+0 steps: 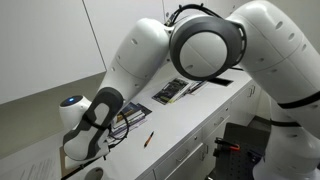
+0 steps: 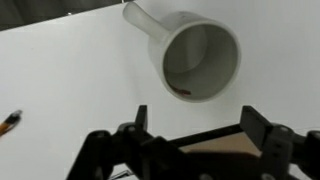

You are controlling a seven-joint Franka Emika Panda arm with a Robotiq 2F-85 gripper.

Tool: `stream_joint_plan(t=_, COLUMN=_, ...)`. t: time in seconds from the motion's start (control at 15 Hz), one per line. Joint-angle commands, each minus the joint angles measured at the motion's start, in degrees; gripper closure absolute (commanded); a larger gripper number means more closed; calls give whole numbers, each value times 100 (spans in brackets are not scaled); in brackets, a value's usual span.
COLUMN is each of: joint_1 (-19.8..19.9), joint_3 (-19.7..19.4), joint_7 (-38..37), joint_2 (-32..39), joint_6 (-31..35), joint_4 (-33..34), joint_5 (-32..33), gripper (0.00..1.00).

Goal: Slide the mug to the left

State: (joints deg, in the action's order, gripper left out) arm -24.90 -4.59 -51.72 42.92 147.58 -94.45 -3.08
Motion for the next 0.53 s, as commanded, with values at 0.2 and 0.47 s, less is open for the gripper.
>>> stream_joint_plan(t=0.2, joint_1=413, joint_3=394, joint_7=539, joint_2=-879, joint_6=-559, joint_4=-510, joint_5=-188, gripper=0)
stream_joint_plan(t=0.47, joint_1=553, joint_3=476, joint_7=691, joint_2=-1356, joint_6=-475, joint_4=-920, joint_5=-184, gripper=0)
